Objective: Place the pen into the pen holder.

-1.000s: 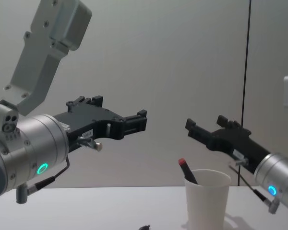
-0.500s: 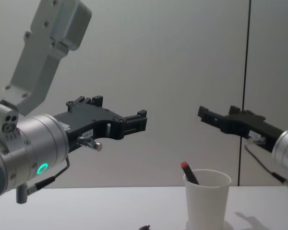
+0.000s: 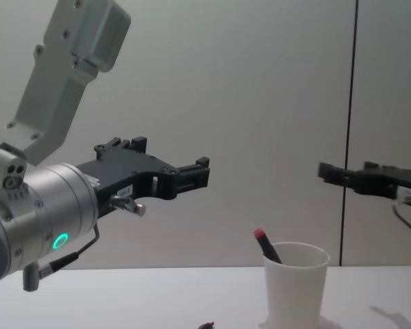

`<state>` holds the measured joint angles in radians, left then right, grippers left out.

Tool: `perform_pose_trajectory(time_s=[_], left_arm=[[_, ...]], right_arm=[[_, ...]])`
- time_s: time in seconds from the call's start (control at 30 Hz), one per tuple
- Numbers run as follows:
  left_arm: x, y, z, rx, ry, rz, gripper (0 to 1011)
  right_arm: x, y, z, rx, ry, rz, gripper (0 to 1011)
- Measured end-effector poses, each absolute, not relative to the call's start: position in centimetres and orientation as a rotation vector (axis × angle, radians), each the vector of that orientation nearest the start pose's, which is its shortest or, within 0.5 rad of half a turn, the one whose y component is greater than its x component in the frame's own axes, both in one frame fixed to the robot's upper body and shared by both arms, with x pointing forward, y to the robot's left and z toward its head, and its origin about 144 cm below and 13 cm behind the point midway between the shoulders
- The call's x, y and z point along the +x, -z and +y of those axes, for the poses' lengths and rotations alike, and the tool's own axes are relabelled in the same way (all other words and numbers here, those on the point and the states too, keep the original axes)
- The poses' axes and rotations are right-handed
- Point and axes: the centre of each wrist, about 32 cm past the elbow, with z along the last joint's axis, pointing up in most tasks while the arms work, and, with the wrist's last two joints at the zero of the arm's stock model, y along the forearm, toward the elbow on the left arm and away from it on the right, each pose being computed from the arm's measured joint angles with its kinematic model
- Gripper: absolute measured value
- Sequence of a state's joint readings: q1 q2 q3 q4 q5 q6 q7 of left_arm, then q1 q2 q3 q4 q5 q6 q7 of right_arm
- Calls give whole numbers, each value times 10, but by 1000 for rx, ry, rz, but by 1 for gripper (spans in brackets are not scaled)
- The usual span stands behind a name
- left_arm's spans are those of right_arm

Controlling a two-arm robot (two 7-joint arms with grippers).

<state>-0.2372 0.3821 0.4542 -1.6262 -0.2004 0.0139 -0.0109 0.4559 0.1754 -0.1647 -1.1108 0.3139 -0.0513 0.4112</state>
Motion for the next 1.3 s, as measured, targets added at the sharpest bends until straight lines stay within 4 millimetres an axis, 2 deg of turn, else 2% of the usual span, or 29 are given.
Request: perform_pose_trajectory(time_s=[0.63,1.3], left_arm=[[492,-1204,198,61,-1124,-268,1004],[492,-1204,198,61,-1124,-268,1004]], right_arm=[[554,-1186,-296,-64,1146,135,1002],[529,-1185,-317,-172,1163,211,1002]])
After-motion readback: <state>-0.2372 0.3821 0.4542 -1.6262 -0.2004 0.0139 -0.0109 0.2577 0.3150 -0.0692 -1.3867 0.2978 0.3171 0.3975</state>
